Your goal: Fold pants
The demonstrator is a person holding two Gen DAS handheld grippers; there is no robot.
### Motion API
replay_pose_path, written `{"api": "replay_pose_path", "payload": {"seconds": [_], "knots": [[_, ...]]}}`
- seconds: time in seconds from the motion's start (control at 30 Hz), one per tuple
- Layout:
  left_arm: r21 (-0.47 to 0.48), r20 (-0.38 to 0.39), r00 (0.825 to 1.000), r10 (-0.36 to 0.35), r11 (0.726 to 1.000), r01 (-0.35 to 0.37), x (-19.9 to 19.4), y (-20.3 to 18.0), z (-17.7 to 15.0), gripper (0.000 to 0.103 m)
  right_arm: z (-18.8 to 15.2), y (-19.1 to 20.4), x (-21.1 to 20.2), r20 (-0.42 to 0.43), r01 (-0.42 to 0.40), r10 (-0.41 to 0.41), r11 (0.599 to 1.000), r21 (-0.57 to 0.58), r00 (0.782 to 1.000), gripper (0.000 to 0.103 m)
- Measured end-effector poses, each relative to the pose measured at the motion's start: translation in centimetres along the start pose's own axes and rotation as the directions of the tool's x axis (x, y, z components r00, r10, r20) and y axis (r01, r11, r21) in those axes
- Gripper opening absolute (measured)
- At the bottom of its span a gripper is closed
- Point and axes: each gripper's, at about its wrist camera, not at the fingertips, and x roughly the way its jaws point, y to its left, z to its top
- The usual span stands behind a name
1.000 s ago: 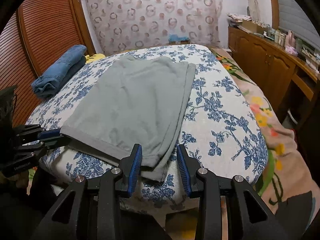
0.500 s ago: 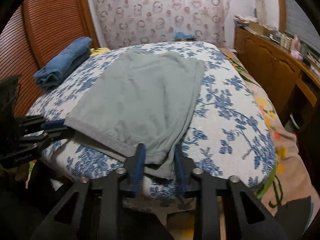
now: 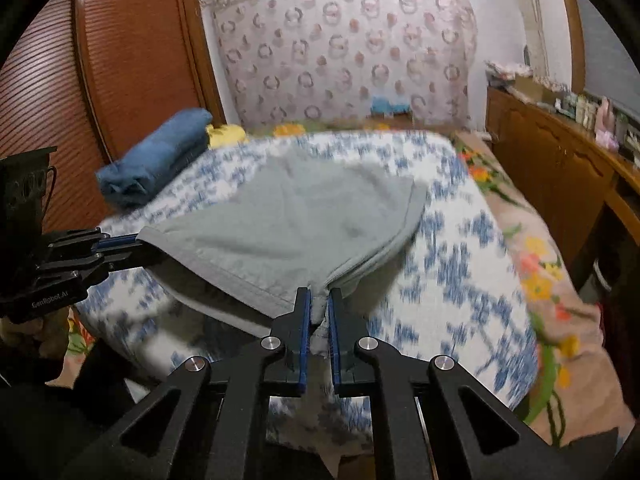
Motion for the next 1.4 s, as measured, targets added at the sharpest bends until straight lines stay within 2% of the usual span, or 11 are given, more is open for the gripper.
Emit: {"api": "replay_pose_path", "payload": {"seconds": [0.37,0.77,0.83,1.0,1.13,1.2,1.3,1.33,1.4], "knots": [[0.018,0.156,0.987,0.043,0.999,-0.046,-5.6,1.0,3.7,0.008,4.0,1.7,-4.0,0.154,-0.046,0.057,0.996,-0.074,0.986,0.008],[0.015,0.310,0.940,0.143,0.988,-0.155,-12.5,3.3,7.0,0.008,7.1,4.7,-6.8,0.275,-0.108,0.158,0.976,-0.190,0.948,0.008],[0.010,0.315,0.935,0.164,0.984,-0.176,-12.5,4.0,7.2,0.008,7.5,5.2,-6.5,0.280,-0.109,0.166,0.972,-0.209,0.946,0.008],[-0.046,0.315,0.923,0.222,0.975,-0.219,-10.4,7.3,8.5,0.008,9.0,4.6,-2.7,0.276,-0.099,0.163,0.968,-0.229,0.947,0.008],[-0.057,0.303,0.917,0.258,0.966,-0.253,-8.5,9.4,10.3,0.008,11.8,4.3,0.3,0.265,-0.072,0.135,0.969,-0.237,0.955,0.008],[-0.054,0.320,0.904,0.283,0.958,-0.281,-7.9,10.2,11.9,0.008,14.0,5.0,1.5,0.275,-0.031,0.105,0.966,-0.258,0.956,0.008],[-0.050,0.364,0.875,0.319,0.945,-0.323,-7.8,11.4,14.8,0.008,17.3,5.6,3.5,0.310,0.026,0.063,0.961,-0.275,0.949,0.008],[-0.040,0.386,0.864,0.324,0.941,-0.335,-7.8,11.8,16.1,0.008,18.2,5.7,4.0,0.326,0.041,0.053,0.961,-0.274,0.944,0.007],[-0.032,0.408,0.854,0.322,0.940,-0.339,-8.2,12.0,16.9,0.008,19.9,5.9,4.4,0.379,0.075,0.036,0.959,-0.273,0.925,0.007]]}}
